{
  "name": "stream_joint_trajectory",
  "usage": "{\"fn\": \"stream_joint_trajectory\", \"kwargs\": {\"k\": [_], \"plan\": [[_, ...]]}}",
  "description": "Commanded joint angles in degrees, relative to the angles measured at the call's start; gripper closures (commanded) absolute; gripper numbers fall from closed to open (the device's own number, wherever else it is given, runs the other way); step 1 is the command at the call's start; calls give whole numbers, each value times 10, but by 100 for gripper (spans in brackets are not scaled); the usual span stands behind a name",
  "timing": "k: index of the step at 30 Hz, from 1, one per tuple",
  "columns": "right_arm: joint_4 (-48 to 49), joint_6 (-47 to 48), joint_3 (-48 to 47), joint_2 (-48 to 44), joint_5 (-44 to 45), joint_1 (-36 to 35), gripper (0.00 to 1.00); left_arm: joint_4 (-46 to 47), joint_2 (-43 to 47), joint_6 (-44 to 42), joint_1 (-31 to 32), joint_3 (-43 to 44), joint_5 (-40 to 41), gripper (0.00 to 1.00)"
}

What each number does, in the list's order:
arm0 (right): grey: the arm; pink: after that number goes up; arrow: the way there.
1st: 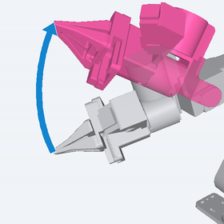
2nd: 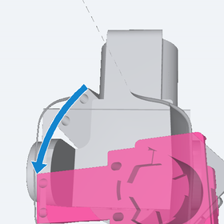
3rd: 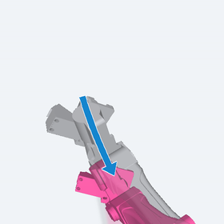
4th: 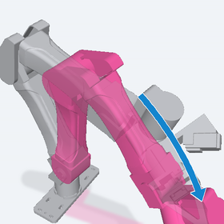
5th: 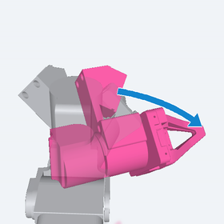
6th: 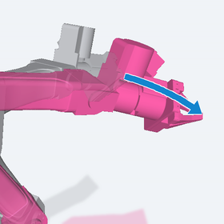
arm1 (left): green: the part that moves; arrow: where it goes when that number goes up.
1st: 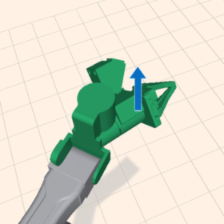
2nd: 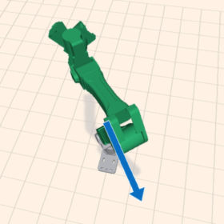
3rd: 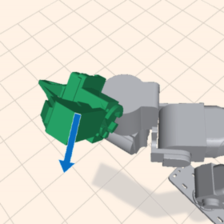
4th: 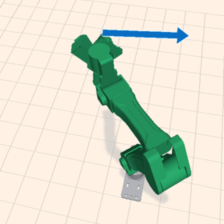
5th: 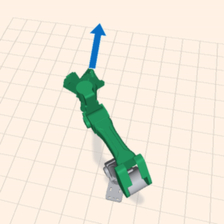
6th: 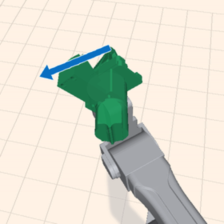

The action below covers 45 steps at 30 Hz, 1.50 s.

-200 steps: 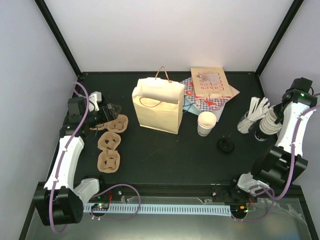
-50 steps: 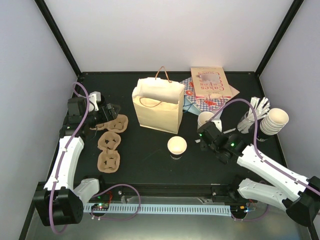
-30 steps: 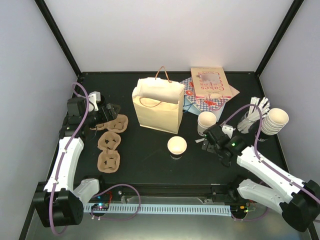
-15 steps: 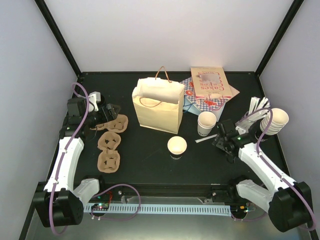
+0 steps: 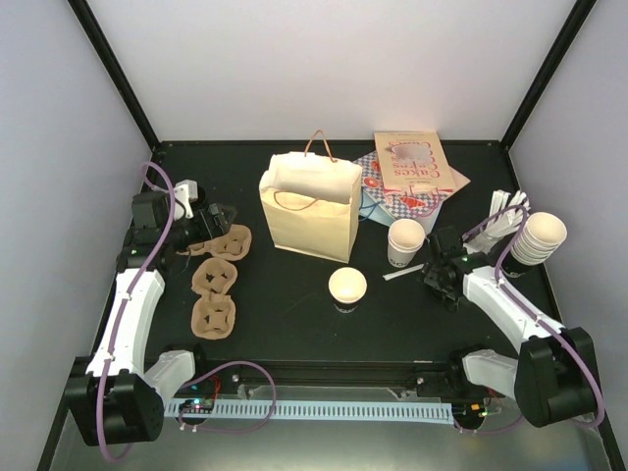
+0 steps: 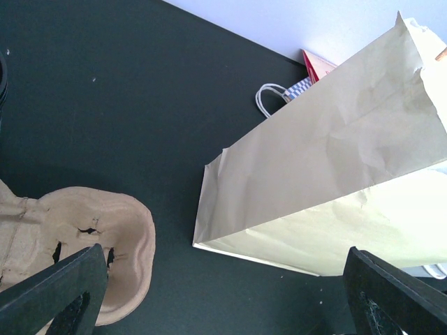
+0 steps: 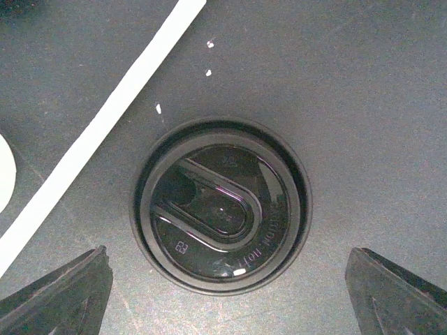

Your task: Pack the takeout coffee

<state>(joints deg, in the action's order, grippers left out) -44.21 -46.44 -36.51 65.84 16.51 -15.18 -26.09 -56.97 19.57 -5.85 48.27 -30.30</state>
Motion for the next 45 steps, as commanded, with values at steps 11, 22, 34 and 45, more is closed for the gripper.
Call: {"fn": "stream_joint_trajectory", "kwargs": {"k": [11, 22, 34, 45], "plan": [[26, 4, -21, 61, -1, 11, 10, 12, 9, -8, 4, 3, -17, 5], [45, 21, -26, 93, 3, 22, 15, 11, 8, -8, 3, 2, -16, 5], [72, 49, -21, 107, -20, 52, 20, 10, 8, -9, 3, 2, -16, 5], [98, 59, -8, 111, -45, 74, 20, 9, 8, -10, 3, 1, -14, 5]]}}
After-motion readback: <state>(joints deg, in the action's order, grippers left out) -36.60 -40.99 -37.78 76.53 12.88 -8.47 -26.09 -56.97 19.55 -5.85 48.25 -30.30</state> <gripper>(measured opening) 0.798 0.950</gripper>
